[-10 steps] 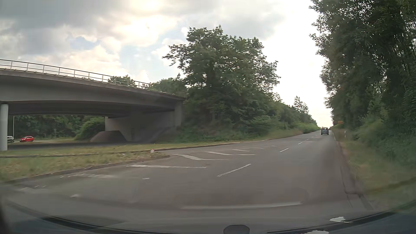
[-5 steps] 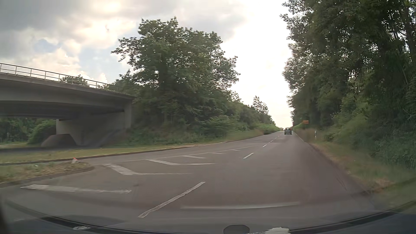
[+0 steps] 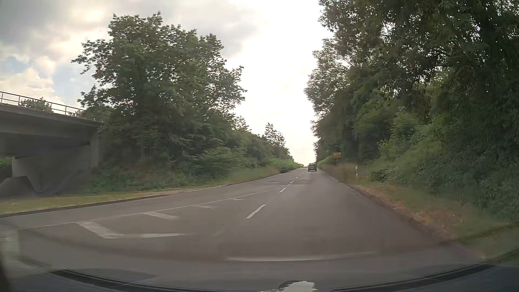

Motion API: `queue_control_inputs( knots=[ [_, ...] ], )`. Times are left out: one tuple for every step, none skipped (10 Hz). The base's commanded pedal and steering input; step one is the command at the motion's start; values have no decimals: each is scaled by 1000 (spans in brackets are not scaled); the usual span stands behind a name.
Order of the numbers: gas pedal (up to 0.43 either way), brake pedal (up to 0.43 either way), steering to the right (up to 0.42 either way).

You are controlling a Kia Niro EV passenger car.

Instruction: Follow the waypoints while adhering to traffic rules and regulations

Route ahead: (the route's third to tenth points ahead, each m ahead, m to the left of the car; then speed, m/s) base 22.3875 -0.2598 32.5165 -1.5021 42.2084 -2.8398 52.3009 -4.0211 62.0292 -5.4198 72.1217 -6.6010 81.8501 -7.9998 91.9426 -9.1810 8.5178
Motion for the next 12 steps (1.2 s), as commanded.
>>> queue_control_inputs(
  knots=[
    [299,0,116],
    [299,0,103],
    [299,0,86],
    [287,0,74],
    [287,0,62],
    [287,0,50],
    [287,0,35],
    [287,0,24],
    [287,0,15],
    [287,0,9],
    [287,0,6],
    [287,0,6]
  ],
)
